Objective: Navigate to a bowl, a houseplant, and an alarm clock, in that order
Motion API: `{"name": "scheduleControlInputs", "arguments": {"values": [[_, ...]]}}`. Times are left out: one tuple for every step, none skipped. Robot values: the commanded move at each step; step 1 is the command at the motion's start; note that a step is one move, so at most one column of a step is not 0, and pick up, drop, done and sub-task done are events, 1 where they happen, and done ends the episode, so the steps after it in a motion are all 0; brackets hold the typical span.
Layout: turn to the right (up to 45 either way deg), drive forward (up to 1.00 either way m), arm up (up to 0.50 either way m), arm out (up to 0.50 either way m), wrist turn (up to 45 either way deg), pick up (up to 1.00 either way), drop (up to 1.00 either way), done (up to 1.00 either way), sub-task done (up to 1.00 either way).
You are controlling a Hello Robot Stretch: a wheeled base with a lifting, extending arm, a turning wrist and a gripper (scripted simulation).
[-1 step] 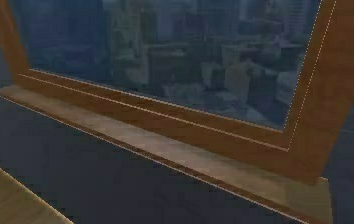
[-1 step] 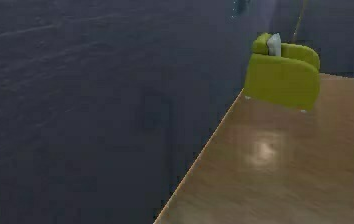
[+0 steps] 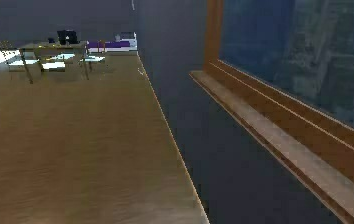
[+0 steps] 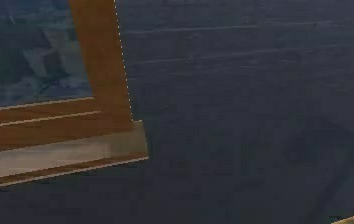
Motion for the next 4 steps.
{"name": "scheduleControlInputs", "arguments": {"values": [[-45.0, 0.00, 0.00, 0.00, 0.0, 0.00, 0.00, 0.00, 0.00], [-12.0, 0.00, 0.00, 0.00, 0.0, 0.00, 0.00, 0.00, 0.00], [0.0, 1.00, 0.00, 0.00, 0.0, 0.00, 0.00, 0.00, 0.00], [0.0, 1.00, 0.00, 0.00, 0.0, 0.00, 0.00, 0.00, 0.00]]}}
